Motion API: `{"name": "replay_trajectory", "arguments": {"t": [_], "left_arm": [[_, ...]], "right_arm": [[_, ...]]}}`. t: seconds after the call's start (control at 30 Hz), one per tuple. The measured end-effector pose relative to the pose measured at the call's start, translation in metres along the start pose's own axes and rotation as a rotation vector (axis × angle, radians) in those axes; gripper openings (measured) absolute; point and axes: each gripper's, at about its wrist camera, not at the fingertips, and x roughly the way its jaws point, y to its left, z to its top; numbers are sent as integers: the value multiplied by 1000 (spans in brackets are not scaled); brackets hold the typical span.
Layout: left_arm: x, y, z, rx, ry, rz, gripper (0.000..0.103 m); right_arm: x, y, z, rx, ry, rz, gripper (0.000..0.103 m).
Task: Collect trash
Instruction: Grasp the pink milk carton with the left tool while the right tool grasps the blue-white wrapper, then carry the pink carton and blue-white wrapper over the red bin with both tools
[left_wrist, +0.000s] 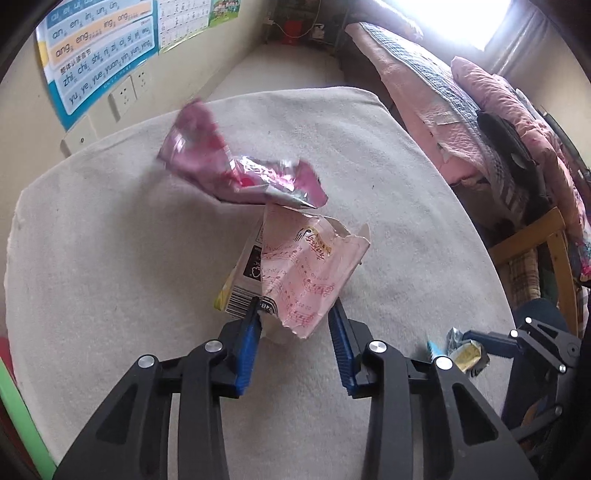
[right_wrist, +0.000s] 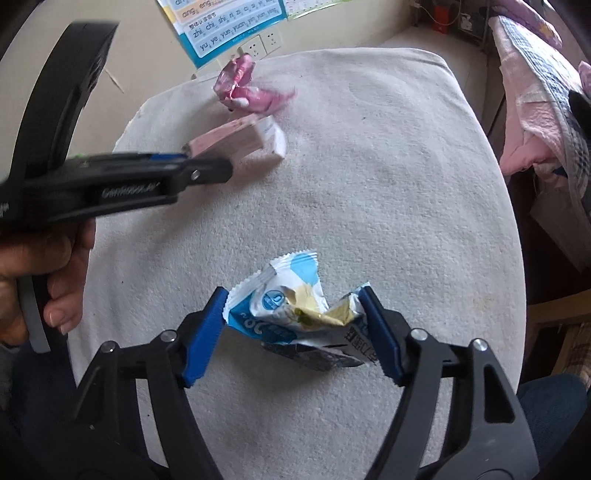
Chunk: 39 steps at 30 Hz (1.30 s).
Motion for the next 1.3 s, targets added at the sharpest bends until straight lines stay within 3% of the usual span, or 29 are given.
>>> {"name": "replay_trajectory", "arguments": {"t": [0.1,0.5,0.93,1.3], "left_arm": [[-8,3,-7,-13,-8,-1,28],[-52,19,-57,-88,-38,7,28],[-93,27,-115,-155,-82,33,28],[-120,51,-139,-237,-136,37,28]], "right_arm": [[-7,-2,1,8,-18,1,68],[-29,-5,-3,30,-83,-6,67],[-44,35,-4,-51,-124,-29,67],[-57,74,0,-123,-158,-39,67]]}}
